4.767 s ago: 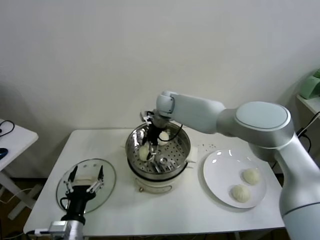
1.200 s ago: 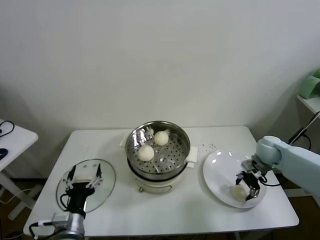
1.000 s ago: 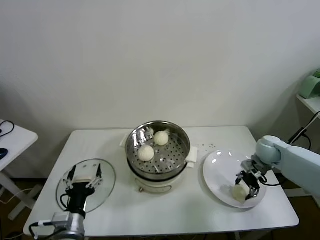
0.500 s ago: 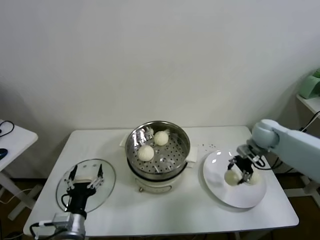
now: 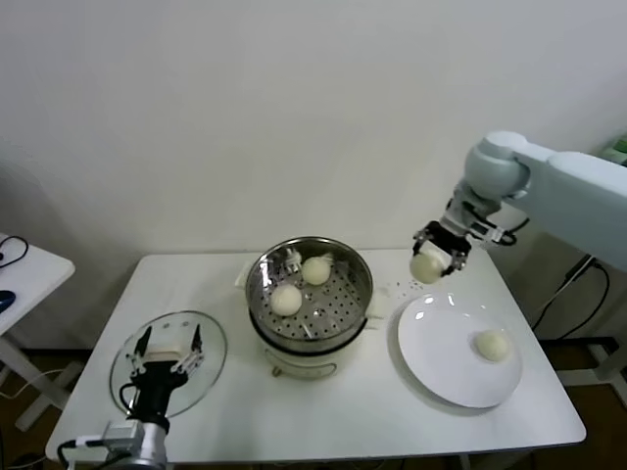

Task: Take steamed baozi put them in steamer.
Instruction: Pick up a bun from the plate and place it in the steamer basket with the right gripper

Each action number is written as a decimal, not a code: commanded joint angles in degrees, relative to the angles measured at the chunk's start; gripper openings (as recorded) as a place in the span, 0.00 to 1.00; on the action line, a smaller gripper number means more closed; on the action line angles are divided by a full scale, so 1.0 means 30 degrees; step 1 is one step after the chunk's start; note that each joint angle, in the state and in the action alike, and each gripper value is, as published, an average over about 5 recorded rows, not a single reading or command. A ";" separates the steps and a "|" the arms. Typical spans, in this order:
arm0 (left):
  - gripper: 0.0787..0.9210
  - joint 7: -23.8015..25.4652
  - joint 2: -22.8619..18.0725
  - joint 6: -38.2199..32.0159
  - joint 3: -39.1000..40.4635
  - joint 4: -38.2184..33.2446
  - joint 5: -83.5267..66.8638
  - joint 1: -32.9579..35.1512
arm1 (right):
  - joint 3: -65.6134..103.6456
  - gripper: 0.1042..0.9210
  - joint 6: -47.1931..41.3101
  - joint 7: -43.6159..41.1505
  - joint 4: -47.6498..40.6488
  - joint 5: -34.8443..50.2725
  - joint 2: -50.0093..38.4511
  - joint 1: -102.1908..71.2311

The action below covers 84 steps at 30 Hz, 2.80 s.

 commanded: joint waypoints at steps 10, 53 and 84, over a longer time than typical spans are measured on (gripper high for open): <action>0.88 -0.0017 0.1315 0.0570 0.0879 -0.0345 -0.0311 0.0502 | 0.2277 0.69 0.3862 0.0325 0.0409 -0.8165 0.7672 -0.3925; 0.88 -0.0169 0.1955 0.1233 0.1889 0.0244 -0.0337 0.0029 | 0.0634 0.69 0.4832 0.0492 -0.0199 -0.6308 0.9119 -0.5213; 0.88 -0.0210 0.1844 0.1232 0.1877 0.0412 -0.0352 -0.0009 | 0.1180 0.88 0.4931 0.0271 -0.0321 -0.5185 0.8463 -0.4322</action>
